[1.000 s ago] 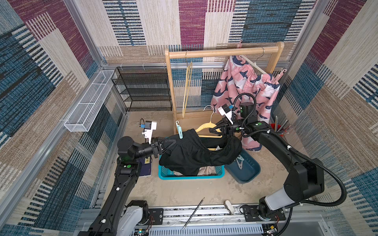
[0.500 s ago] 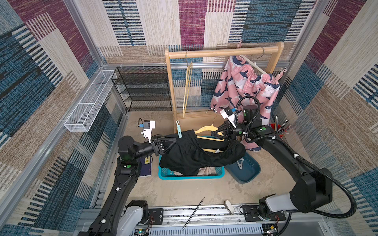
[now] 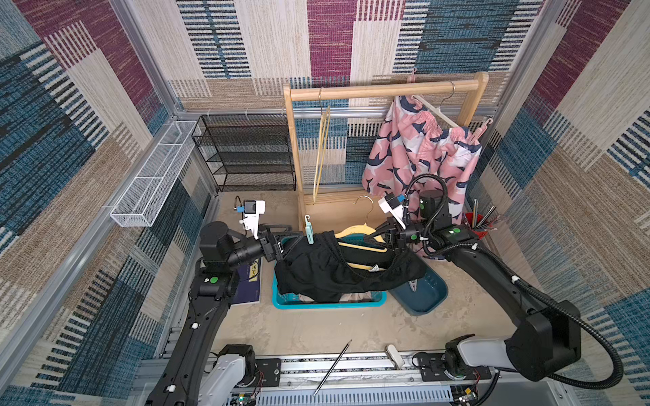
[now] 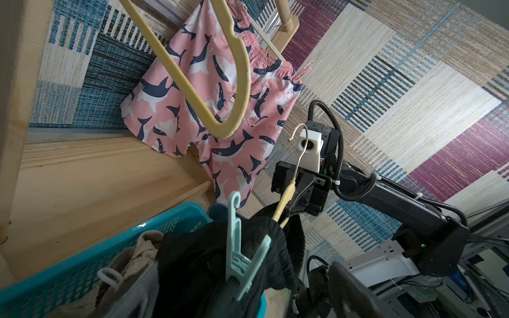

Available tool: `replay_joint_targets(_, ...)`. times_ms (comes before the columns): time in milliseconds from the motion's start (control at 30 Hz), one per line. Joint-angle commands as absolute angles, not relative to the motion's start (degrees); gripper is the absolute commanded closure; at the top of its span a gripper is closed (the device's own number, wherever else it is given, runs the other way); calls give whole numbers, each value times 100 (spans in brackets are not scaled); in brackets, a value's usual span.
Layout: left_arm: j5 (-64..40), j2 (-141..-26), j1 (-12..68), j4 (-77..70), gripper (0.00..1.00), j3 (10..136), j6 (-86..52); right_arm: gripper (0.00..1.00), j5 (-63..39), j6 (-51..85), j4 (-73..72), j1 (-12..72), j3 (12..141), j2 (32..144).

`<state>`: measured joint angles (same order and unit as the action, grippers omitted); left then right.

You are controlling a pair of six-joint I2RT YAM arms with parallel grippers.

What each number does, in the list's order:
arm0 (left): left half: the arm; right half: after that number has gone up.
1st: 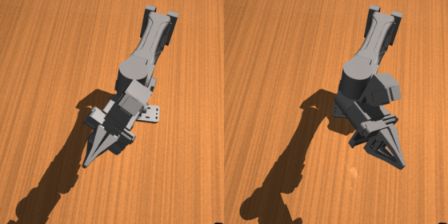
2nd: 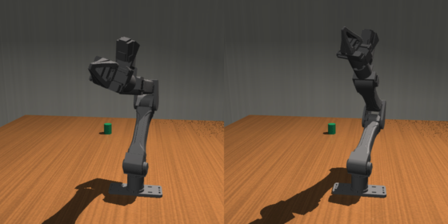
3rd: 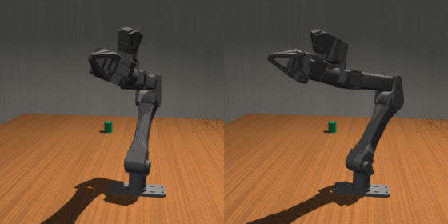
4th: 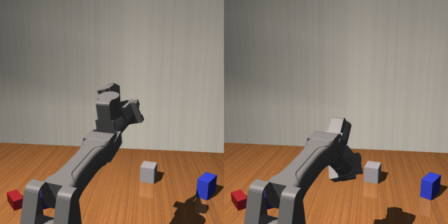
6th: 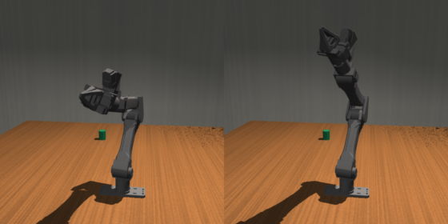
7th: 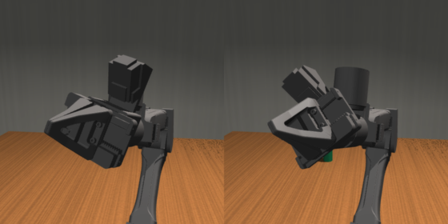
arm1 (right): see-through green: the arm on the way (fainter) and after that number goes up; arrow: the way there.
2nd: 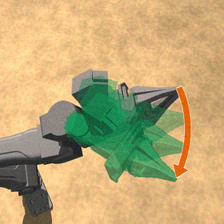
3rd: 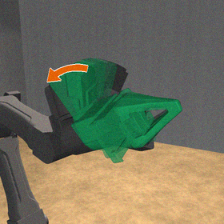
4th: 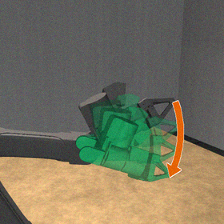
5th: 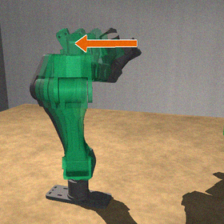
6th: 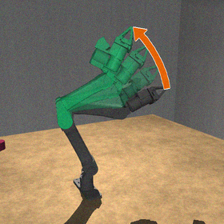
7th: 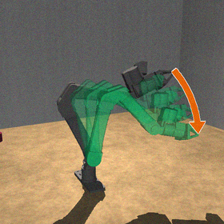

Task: Remove the clothespins securing shorts to the hanger
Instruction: Remove the clothespin from the hanger.

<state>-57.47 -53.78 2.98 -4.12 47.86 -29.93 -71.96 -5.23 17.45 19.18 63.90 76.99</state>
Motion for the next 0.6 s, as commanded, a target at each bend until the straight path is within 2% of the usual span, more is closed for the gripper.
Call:
replay_joint_targets(0, -5944, -5527, 303, -248, 1, 4870, -2736, 100, -7217, -481, 1558, 2043, 6376, 7706)
replay_joint_targets(233, -6225, -5589, 340, -289, 1, 4828, -2761, 100, -7194, -239, 1201, 2377, 6396, 7886)
replay_joint_targets(367, -6410, -5520, 362, -401, 4, 4680, -2840, 100, -7005, -221, 1187, 2442, 6555, 7997)
replay_joint_targets(467, -6474, -5427, 364, -453, 11, 4581, -2865, 100, -6987, -223, 1239, 2443, 6720, 8094)
replay_joint_targets(567, -6581, -5389, 367, -591, 24, 4515, -2971, 100, -6983, -170, 1212, 2443, 6802, 8180)
